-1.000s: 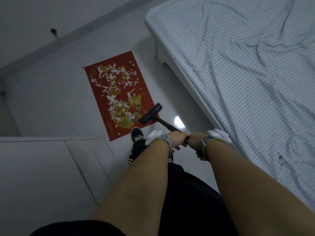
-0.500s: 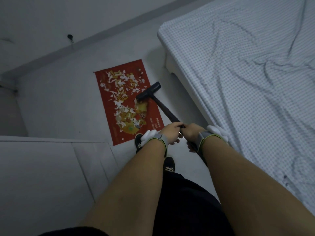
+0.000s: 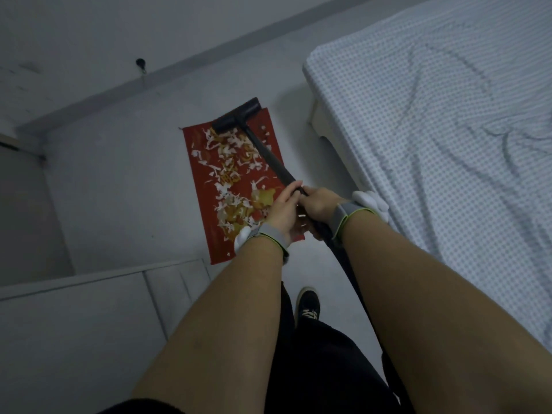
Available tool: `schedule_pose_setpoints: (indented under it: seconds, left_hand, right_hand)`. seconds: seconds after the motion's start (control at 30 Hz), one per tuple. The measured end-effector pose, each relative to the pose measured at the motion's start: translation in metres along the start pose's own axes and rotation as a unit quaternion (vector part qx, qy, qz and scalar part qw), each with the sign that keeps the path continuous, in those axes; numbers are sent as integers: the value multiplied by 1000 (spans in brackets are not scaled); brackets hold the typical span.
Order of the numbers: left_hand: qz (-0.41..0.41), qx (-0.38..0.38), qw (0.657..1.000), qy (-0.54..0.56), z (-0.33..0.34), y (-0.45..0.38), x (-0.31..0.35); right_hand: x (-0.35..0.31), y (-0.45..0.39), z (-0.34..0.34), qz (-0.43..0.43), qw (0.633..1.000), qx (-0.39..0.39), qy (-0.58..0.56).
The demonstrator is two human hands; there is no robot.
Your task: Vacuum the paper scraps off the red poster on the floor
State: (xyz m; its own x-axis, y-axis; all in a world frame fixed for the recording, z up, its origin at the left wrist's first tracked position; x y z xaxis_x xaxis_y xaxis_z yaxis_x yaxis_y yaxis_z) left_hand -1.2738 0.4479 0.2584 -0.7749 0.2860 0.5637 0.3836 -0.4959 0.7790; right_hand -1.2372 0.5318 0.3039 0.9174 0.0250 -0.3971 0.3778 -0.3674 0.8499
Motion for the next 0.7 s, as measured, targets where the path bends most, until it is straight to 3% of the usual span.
schedule_pose_setpoints:
  seconds: [0.23, 0.37, 0.53, 0.63, 0.7]
  left_hand:
    - [55, 58, 995, 66, -12, -45, 95]
    - [82, 129, 988, -6, -28, -81, 132]
    - [70, 85, 986, -127, -36, -107, 155]
    - [17, 49, 994, -97, -40, -126, 161]
    - [-9, 37, 997, -63, -40, -128, 162]
  right_hand:
    - [-97, -20, -35, -13, 1000, -5, 22]
    - [-114, -22, -23, 27, 997, -50, -59]
    - [-153, -29, -28, 34, 994, 11, 99]
    - [-166, -46, -33, 28, 989, 24, 145]
    - [-166, -54, -36, 48, 993, 5, 111]
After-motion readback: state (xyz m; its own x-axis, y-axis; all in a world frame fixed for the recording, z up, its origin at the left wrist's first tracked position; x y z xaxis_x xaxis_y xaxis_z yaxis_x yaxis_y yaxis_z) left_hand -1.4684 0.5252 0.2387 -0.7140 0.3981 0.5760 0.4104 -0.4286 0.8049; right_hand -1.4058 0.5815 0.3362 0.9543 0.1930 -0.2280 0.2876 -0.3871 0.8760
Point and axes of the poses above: each hand's wrist, its own y-axis away from the middle knuckle, its own z-axis out of the palm, x = y × z, the point moved 2 cm from there along -y, towards the middle knuckle, and after that the axes turned 4 degrees about z, right-handed, at the moved point
